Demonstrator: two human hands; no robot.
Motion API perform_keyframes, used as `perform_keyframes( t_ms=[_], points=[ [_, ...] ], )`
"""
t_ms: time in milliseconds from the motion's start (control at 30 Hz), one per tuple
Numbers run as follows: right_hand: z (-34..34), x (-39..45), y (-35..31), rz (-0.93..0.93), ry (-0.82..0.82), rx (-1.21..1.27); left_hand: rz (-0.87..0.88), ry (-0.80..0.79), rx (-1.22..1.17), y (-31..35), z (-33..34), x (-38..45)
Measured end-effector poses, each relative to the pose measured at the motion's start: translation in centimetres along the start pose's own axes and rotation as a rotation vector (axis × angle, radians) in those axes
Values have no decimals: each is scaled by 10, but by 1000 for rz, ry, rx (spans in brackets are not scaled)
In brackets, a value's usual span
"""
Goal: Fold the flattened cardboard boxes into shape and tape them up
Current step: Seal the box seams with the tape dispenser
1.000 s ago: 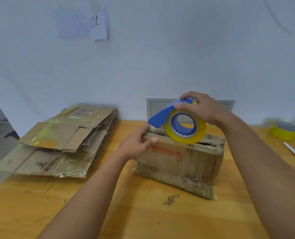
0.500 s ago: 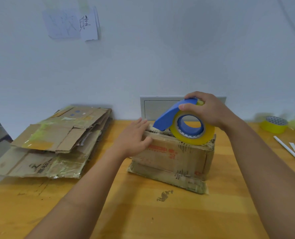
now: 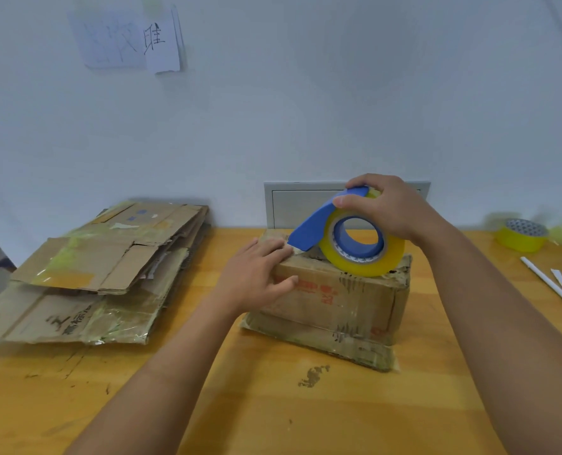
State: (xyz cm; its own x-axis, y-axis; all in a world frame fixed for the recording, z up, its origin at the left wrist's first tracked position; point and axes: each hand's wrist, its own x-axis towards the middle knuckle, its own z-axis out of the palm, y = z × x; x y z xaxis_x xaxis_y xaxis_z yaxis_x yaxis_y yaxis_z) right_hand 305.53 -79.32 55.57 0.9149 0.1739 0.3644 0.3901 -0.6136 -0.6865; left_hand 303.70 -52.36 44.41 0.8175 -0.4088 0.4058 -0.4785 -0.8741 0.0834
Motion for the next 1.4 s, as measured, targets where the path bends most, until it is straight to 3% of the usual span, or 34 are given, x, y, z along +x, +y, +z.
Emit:
perform_keyframes(
  t_ms=[433, 867, 1133, 1400],
  points=[
    [-14, 0, -12, -4, -83, -137, -70, -103, -9, -20, -3, 7],
    [-41, -31, 2, 16, 16, -122, -115, -293, 87, -20, -17, 29],
    [-33, -29, -2, 42, 41, -108, -75, -121, 76, 49, 13, 21],
    [-45, -22, -5, 39, 48, -101, -125, 14, -36, 38, 23, 26]
  ],
)
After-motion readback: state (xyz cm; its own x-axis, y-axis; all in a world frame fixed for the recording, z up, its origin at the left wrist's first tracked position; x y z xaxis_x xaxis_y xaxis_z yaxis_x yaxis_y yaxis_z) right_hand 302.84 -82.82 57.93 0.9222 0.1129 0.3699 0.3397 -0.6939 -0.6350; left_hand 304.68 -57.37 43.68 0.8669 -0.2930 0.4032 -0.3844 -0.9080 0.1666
